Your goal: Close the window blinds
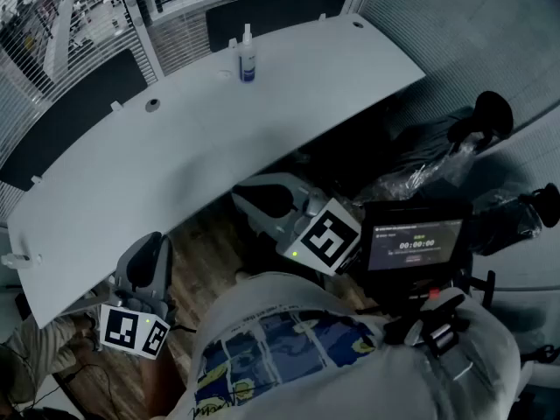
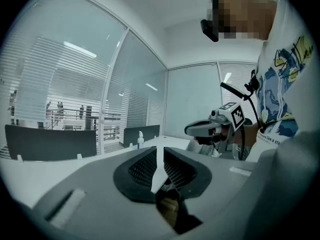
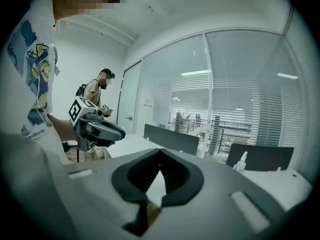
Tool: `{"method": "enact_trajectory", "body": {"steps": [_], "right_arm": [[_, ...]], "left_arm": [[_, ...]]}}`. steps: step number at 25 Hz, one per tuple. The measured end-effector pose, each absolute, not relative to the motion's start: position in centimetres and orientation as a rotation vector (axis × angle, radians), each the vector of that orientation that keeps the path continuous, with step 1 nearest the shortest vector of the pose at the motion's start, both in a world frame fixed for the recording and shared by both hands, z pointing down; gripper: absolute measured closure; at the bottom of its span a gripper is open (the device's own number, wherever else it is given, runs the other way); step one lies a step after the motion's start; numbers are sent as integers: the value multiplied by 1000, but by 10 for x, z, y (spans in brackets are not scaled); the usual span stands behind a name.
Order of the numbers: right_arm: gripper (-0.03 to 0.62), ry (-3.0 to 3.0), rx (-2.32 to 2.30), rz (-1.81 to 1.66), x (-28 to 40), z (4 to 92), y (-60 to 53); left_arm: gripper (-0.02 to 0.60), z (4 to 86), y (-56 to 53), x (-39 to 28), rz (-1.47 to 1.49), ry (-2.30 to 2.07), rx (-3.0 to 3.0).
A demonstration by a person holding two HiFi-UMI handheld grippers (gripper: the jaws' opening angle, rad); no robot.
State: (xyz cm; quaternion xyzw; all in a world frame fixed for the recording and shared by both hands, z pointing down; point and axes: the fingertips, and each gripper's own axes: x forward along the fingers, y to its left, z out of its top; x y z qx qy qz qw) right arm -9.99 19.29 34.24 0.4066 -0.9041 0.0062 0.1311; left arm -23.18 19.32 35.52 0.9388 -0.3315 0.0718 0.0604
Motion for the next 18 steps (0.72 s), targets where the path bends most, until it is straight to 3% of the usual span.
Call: {"method": "enact_trajectory", "body": {"steps": [18], "right_arm": [[589,-2631,1202,70,-95,351,149]], "left_arm": [[535,366,152,-238,201,-1035,2806]]}}
